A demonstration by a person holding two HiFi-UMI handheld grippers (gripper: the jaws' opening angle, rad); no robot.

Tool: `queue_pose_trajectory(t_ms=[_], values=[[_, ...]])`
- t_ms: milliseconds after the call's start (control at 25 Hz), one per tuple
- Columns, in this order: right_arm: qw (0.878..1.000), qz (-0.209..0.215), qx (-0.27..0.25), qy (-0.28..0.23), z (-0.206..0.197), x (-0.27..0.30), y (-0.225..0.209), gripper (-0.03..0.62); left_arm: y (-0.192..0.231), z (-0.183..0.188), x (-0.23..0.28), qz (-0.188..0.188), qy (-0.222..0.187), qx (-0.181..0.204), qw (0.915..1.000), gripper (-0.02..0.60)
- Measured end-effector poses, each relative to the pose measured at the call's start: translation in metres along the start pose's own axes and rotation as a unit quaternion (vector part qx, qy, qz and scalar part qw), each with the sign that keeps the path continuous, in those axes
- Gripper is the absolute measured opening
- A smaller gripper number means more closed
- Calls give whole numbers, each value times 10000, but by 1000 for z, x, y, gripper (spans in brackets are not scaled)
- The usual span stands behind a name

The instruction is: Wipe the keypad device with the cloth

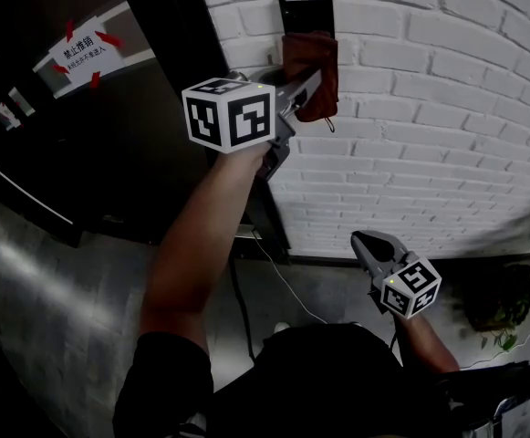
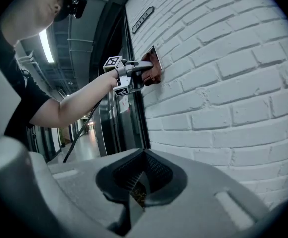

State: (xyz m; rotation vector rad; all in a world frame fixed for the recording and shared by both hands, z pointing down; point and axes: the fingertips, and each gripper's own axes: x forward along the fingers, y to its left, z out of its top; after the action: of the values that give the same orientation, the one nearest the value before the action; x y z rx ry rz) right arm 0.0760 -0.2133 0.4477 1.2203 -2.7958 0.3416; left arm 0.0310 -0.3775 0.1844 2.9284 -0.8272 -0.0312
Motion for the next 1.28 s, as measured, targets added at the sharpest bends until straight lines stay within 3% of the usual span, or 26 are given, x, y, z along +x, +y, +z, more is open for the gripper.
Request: queue_pose_trajectory(t_ms=[680,1280], values=[[9999,-91,-30,37,1,0,2,-9,9,-49,-1,54,221,-244,9994,60],[9995,-298,-85,37,3,9,22,-9,9,-93,-13,-154,596,-403,9973,60]])
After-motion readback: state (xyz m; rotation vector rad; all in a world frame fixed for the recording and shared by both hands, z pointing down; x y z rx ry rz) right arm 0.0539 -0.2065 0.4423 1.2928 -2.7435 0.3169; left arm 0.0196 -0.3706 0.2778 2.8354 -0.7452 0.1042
